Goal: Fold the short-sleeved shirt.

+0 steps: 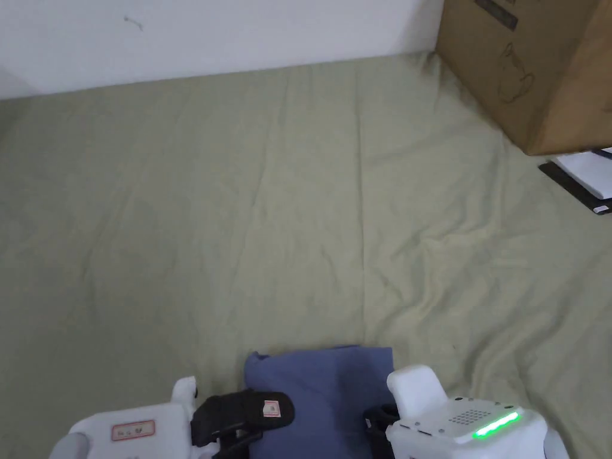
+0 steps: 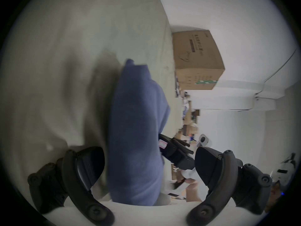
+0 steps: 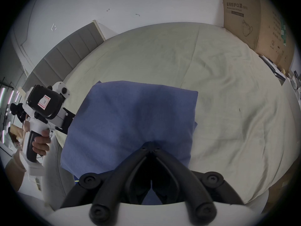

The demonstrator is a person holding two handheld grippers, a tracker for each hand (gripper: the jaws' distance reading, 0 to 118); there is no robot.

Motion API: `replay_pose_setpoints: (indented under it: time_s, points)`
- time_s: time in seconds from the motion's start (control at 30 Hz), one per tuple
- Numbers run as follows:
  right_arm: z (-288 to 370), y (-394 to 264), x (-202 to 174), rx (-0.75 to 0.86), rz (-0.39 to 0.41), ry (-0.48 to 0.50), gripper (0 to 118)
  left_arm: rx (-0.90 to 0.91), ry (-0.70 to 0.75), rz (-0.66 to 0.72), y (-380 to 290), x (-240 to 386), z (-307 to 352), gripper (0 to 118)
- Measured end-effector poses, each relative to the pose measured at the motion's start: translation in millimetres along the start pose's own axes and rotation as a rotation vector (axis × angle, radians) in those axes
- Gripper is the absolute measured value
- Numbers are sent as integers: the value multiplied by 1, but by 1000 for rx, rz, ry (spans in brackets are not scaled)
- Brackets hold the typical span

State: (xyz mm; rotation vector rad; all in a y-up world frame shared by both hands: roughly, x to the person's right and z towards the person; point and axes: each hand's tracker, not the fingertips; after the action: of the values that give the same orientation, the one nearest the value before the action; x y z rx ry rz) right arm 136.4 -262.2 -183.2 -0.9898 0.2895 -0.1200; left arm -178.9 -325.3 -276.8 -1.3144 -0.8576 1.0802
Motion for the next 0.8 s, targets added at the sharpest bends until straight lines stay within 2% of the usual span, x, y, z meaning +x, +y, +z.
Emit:
replay_pose_setpoints:
  time_s: [0.03, 0.1, 0.13, 0.17, 0.2, 0.23, 0.3, 0.4, 0.6, 0.8]
  points:
    - [-1, 0, 1, -1, -2, 1, 0, -38, 27, 21, 2, -4, -9, 107]
    - [-1, 1, 1, -5, -3, 3, 0, -37, 68, -8, 2, -1, -19, 67]
    - [-1, 1, 1, -2, -3, -1, 0, -26, 163, -46, 1, 2, -21, 42]
    - [0, 1, 1, -2, -3, -2, 0, -38, 234, -75, 2, 2, -22, 34]
    - [0, 1, 2, -3, -4, 1, 0, -57, 239, -87, 1, 1, -20, 32]
    - [1, 2, 2, -2, -13, 4, 0, -49, 169, -61, 1, 2, -17, 30]
    - [9, 4, -3, 29, -26, 7, 0, -51, 171, -61, 3, 9, -13, 28]
    - [40, 12, -21, 193, 18, -41, 0, -64, 253, -166, 6, 24, -3, 28]
    - [98, 41, -58, 513, 35, -81, 0, -50, 385, -301, 15, 50, 52, 28]
    - [120, 54, -81, 596, 97, -148, 0, 46, 579, -302, 41, 46, 160, 28]
